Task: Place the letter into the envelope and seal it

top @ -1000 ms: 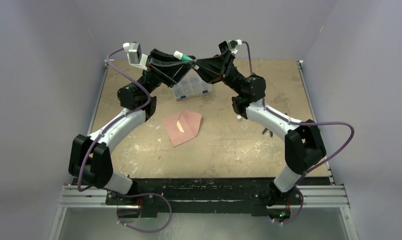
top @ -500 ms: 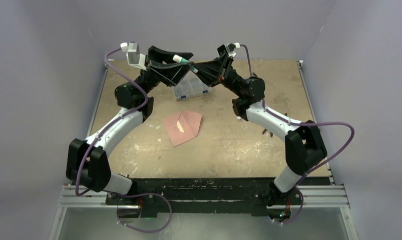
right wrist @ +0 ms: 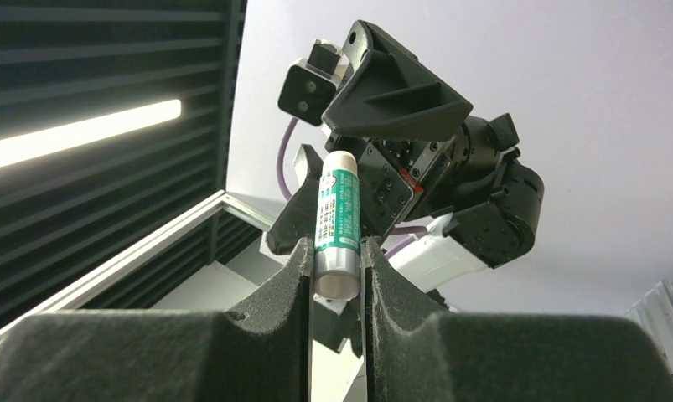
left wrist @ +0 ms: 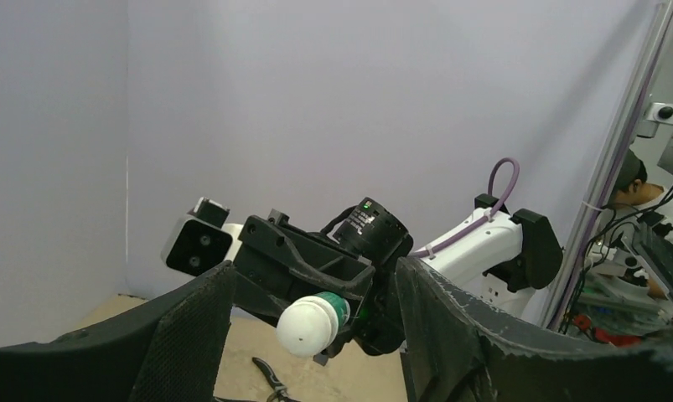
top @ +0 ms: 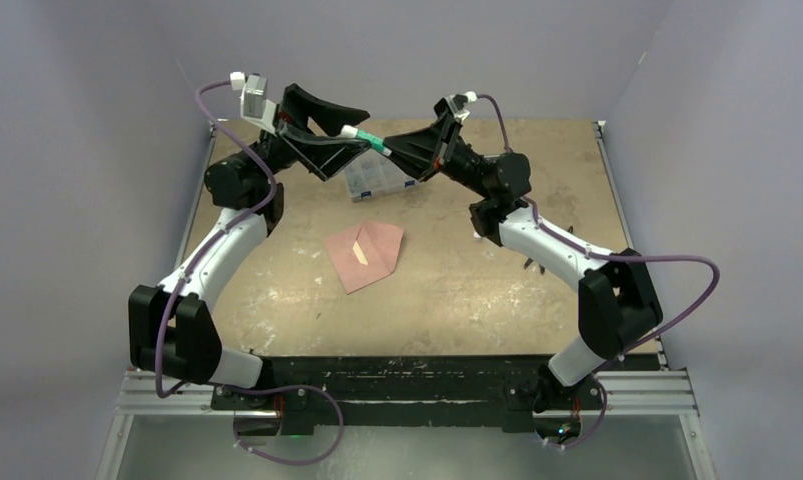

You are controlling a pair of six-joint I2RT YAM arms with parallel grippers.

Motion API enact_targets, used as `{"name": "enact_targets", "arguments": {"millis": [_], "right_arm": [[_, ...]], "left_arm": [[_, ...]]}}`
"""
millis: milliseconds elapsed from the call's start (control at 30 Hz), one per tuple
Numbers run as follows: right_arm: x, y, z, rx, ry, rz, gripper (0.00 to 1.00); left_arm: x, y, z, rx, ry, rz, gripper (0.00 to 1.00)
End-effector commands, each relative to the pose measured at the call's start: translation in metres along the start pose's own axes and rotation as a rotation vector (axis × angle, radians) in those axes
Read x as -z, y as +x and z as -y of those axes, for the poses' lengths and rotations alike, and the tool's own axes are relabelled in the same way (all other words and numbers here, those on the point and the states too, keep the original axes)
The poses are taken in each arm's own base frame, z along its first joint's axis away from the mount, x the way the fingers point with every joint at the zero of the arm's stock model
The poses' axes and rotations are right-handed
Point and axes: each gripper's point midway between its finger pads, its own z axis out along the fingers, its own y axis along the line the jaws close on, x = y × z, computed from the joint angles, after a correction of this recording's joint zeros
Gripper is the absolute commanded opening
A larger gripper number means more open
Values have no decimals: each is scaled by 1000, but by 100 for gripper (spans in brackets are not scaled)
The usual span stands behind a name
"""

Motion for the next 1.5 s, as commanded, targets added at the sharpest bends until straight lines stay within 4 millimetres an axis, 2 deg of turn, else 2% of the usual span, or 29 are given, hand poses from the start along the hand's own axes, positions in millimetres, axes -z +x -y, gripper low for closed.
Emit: {"name": "enact_targets", "arguments": {"millis": [0,67,300,533,600,933,1033,1100,1133,1233,1367,1467], "right_arm": [[3,4,-20,78,-17,-14,4],[4,1,-22,86,-18,-8,4],[3,-2,-25,101,-13,-10,4],[3,-2,-32,108,-37,-11,4],[3,-2,-33,108,-40,-11,4],[4,-2,-33,101,-41,-8,4],[4,-2,-33,101,-39,-8,4],[3,-3,-34,108,-40,-4,4],[2,-4,-35,111,-40,-2,5],[-2,-7,-37,118,-46,4,15],[-6,-8,-37,114,-49,6,53],[-10,-8,-42,122,-70,13,71]], "left_arm": [[-5,-16,9,61,-7,-38,69],[-7,-18,3,119,-38,-43,68],[-8,-20,7,148,-31,-36,55],[-4,-8,2,161,-33,-76,56],[-4,-8,0,156,-37,-81,54],[-1,-5,-6,143,-59,-100,29],[-1,-5,-3,131,-49,-101,17],[-1,-5,-2,119,-39,-101,3],[-1,-5,-2,114,-38,-98,0],[-2,-9,-2,93,-34,-70,0],[-3,-16,-6,56,-44,-1,0],[-1,-18,-17,34,-92,67,0]]}}
